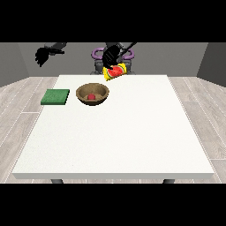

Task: Pick the cup and pour the ball into the bowl, then pick the bowl and place it on the pad

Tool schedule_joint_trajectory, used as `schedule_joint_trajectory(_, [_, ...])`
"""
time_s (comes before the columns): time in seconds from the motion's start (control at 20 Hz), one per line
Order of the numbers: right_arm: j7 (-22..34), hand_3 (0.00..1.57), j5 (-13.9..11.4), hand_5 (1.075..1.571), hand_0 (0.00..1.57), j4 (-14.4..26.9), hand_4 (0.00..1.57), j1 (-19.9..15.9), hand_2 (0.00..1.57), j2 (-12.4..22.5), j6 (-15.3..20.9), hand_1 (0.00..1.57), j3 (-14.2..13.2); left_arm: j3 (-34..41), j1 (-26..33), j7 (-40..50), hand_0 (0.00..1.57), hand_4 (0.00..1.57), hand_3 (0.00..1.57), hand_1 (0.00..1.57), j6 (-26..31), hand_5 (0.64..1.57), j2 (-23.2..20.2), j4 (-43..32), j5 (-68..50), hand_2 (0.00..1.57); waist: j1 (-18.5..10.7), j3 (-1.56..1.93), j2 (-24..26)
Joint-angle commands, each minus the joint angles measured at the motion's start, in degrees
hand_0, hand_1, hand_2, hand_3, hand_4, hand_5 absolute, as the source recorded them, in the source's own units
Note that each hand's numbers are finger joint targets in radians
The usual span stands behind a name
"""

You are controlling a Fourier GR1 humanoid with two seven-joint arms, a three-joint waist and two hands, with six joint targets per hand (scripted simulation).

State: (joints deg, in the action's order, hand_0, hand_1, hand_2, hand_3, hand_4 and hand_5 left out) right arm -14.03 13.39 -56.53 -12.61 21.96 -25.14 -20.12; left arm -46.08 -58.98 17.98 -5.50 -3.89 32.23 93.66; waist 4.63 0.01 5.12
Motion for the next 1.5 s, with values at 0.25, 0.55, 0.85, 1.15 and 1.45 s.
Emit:
schedule_joint_trajectory(0.25, [1.15,0.00,1.23,1.565,0.00,-0.63,0.10,1.60,0.00,-0.16,2.11,0.00,-1.87,28.36,7.55,4.05,1.24,1.51,1.43,1.24,-15.88,1.196,0.53,10.84,-27.57,1.54,-5.27,-0.65,-0.86])
schedule_joint_trajectory(0.55, [-0.35,0.00,0.38,1.567,0.00,-2.81,0.35,-1.64,0.00,-5.09,4.92,0.00,0.48,38.85,18.62,-3.19,0.00,0.42,0.00,0.00,-24.52,1.561,3.82,20.69,-53.54,0.00,-5.11,-1.53,-9.45])
schedule_joint_trajectory(0.85, [0.03,0.00,-2.93,1.571,0.00,-4.62,0.25,-5.68,0.00,-10.11,14.29,0.00,2.28,38.30,26.69,-20.24,0.00,0.00,0.00,0.00,-18.83,1.563,3.88,31.78,-78.28,0.00,-8.36,-0.62,-12.78])
schedule_joint_trajectory(1.15, [-2.86,0.00,-3.63,1.570,0.00,-2.81,0.32,-6.73,0.00,-14.54,21.38,0.00,1.34,40.89,32.46,-33.50,0.00,0.00,0.00,0.00,-6.51,1.564,1.87,34.16,-85.96,0.00,-13.60,-0.06,-15.95])
schedule_joint_trajectory(1.45, [-8.13,0.00,-4.47,1.567,0.00,5.93,0.29,-9.37,0.00,-16.52,24.40,0.00,1.80,40.83,36.38,-34.54,0.00,0.00,0.00,0.00,-4.10,1.564,1.92,36.08,-86.13,0.00,-13.03,0.02,-14.06])
